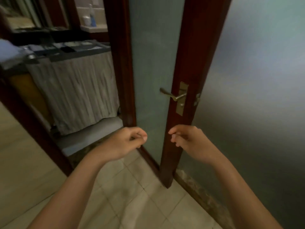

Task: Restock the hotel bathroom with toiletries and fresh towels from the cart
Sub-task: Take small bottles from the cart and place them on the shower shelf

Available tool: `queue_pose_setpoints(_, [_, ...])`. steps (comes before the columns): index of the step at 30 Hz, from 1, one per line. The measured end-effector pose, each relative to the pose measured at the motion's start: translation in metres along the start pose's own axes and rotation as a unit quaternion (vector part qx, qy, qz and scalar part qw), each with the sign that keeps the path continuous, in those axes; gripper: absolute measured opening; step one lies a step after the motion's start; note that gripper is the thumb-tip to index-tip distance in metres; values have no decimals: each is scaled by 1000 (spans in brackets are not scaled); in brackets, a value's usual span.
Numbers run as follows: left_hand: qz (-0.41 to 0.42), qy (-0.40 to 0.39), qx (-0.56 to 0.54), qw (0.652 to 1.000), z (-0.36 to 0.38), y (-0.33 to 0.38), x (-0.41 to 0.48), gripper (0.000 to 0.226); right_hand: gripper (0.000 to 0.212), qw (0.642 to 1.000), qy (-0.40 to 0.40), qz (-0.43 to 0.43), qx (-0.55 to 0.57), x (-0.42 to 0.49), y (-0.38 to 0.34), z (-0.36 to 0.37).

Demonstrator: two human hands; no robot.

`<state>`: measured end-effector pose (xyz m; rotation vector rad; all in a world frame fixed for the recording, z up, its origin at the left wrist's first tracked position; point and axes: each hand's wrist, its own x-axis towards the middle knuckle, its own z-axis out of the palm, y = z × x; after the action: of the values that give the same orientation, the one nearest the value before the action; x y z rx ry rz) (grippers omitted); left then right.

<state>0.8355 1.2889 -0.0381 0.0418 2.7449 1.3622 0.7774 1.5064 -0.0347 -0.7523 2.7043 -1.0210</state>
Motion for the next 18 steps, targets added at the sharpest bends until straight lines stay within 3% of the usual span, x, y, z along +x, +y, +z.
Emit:
queue_pose_setpoints(4, [-25, 64, 12, 998, -40, -27, 21, 16, 17, 998, -46, -37, 8, 65, -8, 12])
queue_pose_setpoints(10, [20, 177, 37, 983, -112, -82, 73, 20, 16, 989, -76, -114, 53, 183, -53, 38])
queue_pose_setpoints(18, [24, 212, 44, 976, -253, -152, 147, 21, 19, 980, -88, -160, 80, 362, -129, 79])
